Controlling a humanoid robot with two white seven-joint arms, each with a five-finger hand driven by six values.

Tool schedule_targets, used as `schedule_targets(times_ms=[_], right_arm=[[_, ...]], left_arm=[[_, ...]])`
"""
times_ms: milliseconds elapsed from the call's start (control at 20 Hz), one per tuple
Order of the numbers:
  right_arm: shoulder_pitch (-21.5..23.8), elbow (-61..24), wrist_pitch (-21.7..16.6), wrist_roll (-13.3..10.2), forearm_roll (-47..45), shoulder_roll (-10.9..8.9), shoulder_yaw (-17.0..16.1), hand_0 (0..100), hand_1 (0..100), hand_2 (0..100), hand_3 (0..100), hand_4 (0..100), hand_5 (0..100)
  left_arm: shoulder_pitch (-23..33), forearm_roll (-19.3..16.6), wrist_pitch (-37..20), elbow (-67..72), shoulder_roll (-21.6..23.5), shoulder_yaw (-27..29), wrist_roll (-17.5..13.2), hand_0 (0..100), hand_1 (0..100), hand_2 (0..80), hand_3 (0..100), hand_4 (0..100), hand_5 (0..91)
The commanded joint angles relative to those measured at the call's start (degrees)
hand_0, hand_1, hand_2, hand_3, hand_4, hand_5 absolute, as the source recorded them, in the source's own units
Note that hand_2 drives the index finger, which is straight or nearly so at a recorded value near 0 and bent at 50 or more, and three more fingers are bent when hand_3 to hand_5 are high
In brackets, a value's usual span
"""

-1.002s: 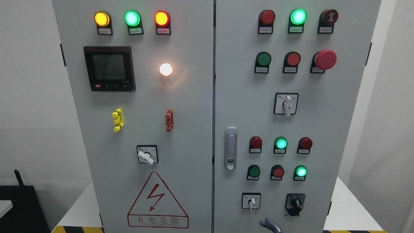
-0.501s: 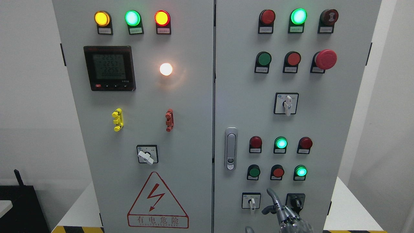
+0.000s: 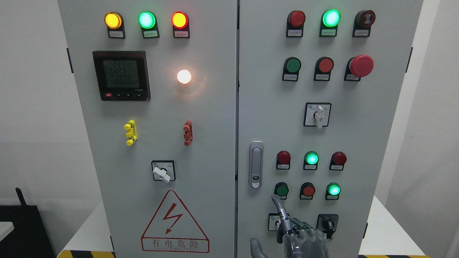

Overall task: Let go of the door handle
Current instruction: 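Raise the right hand toward the silver lever door handle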

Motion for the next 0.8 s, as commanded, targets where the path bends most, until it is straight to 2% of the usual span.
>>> schedule_targets(times_ms=[0,100,200,501,751], right_arm=[[-2.2,4.6,0.7,0.8,6.0,2.51,3.0,30,45,0,100,100,100],[-2.3,4.6,1.4,1.7,7.0,2.34,3.0,30,45,0,100,100,100],[-2.4,4.6,3.5,4.3,7.3,2.25,3.0,30,45,0,100,100,100],[-4.2,5.9,7.7,6.1,7.3,2.51,2.6,32,44,0,100,100,100],[-4.7,6.5,8.0,7.1,7.3,2.51,2.5,33,44,0,100,100,100]], left_arm=[[-1.8,0.0,0.0,-0.4,0.0,-0.6,0.0,12,39,0.0,0,0,0.0],[-1.8,0.0,0.0,-0.5,0.0,-0.6,0.0,12,39,0.0,0,0,0.0],[-1.8,0.0,0.0,-0.5,0.0,-0.6,0.0,12,39,0.0,0,0,0.0],[-1.8,0.0,0.0,-0.5,0.0,-0.6,0.0,12,39,0.0,0,0,0.0],[-1.8,0.0,0.0,-0.4,0.0,-0.6,0.0,12,39,0.0,0,0,0.0]])
